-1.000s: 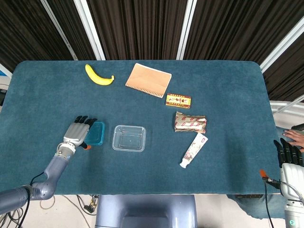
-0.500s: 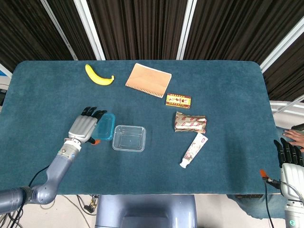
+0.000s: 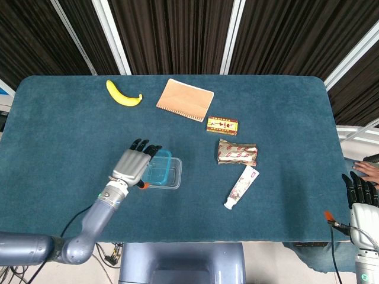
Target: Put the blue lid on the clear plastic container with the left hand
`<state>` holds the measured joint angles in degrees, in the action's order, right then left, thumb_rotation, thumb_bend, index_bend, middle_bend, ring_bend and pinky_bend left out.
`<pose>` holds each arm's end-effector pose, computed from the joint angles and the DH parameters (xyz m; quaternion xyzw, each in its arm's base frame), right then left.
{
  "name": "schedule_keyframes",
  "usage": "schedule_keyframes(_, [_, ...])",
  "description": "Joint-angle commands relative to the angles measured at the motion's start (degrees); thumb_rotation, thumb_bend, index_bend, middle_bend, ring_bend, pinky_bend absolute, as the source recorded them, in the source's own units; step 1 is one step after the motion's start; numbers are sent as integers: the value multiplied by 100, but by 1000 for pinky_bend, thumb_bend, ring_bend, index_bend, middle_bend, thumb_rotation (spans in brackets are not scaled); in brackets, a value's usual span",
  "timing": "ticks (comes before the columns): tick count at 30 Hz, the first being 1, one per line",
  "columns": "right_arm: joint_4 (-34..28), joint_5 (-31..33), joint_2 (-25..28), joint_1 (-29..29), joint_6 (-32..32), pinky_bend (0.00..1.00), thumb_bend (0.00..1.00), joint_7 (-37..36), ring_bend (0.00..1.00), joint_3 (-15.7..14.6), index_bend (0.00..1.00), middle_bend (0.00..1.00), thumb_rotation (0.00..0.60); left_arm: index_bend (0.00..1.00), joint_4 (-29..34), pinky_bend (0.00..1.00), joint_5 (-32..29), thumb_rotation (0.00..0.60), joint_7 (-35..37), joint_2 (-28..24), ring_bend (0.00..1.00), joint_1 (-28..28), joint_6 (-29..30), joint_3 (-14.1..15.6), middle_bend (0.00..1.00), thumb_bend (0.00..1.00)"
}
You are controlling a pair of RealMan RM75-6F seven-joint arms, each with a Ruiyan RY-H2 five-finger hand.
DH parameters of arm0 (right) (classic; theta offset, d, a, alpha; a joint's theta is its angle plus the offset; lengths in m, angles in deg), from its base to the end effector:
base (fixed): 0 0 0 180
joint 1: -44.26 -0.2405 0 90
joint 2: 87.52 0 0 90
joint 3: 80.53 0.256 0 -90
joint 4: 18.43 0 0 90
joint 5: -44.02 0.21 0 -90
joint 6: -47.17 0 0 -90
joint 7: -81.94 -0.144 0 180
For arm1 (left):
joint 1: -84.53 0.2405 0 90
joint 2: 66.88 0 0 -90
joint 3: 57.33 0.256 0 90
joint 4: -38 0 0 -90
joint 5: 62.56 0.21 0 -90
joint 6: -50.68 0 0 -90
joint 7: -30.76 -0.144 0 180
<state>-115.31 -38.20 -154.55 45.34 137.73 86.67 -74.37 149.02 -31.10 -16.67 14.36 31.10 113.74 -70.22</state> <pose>-0.3088 -0.1585 0.1606 0.5153 -0.4025 0.4002 0.6421 -0.0721 0.3177 0.0094 -0.7652 -0.3958 -0.2903 0.4166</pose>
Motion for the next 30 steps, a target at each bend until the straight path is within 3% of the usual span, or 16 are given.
schedule_keyframes(1, [-2,4,3,0,0,0,269,-4,0,3,52,0,600,104,-134,0,-261,600,-119,296,0,-172,174,1,272,213])
schedule_keyframes(14, [-9,20,10,-3,-16,0,268,-21,0,9,51,0,600,104,-463,0,-721,600,-252,869,0,-428,586,40,268,211])
schedule_keyframes(30, [-21,33,26,-5,-31,0,268,-56,0,12,51,0,600,104,-810,0,-619,600,-516,1235,0,-602,901,192,258,210])
